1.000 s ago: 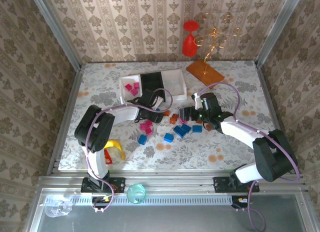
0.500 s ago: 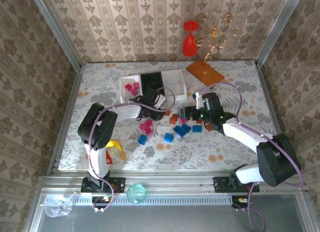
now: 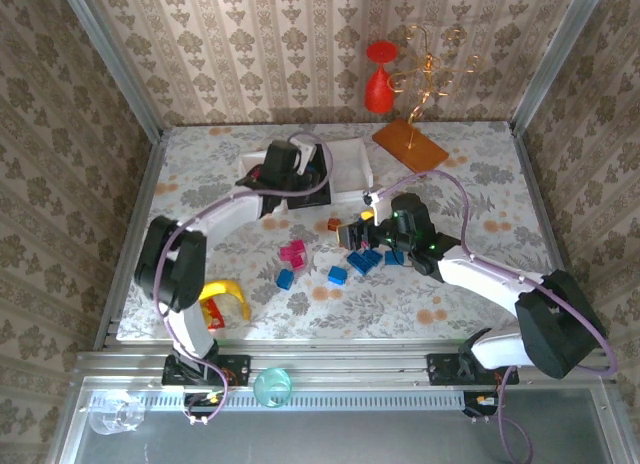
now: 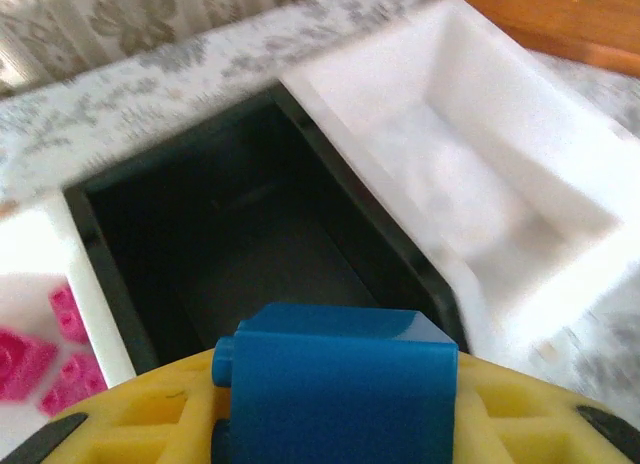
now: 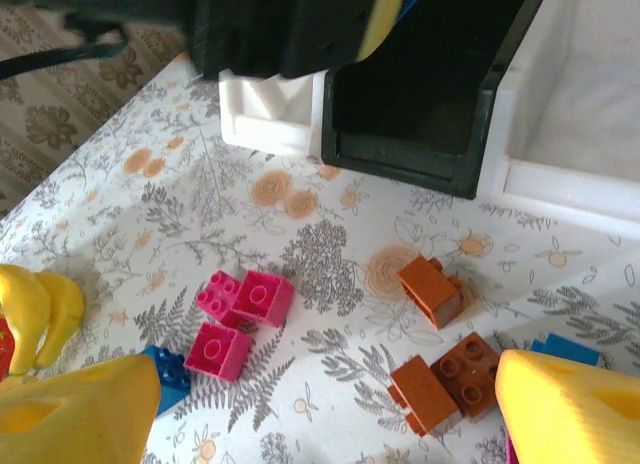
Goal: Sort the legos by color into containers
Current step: Place the lego in the container.
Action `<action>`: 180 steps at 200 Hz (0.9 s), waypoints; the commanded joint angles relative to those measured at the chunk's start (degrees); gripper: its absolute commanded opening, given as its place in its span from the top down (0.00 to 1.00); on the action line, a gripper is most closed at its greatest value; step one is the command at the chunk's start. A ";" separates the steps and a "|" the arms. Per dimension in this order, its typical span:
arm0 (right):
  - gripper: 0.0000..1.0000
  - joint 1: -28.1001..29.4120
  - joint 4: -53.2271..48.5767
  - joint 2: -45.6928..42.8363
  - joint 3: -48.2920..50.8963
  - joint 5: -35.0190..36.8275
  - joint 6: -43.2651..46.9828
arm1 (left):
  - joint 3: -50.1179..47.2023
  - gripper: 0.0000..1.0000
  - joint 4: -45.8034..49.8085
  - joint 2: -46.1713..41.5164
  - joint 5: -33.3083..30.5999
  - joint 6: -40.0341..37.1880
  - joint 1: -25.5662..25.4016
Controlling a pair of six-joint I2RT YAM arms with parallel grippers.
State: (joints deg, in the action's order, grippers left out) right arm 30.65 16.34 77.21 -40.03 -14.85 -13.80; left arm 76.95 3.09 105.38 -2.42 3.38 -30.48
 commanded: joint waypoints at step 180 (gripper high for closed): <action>0.10 0.37 -6.58 -7.74 2.89 5.11 2.07 | 0.13 0.33 6.49 -7.25 3.04 4.80 2.10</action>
State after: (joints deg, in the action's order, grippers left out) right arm 30.65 12.91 71.96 -38.15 -10.70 -13.26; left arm 87.44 14.26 109.95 -2.66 3.55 -27.62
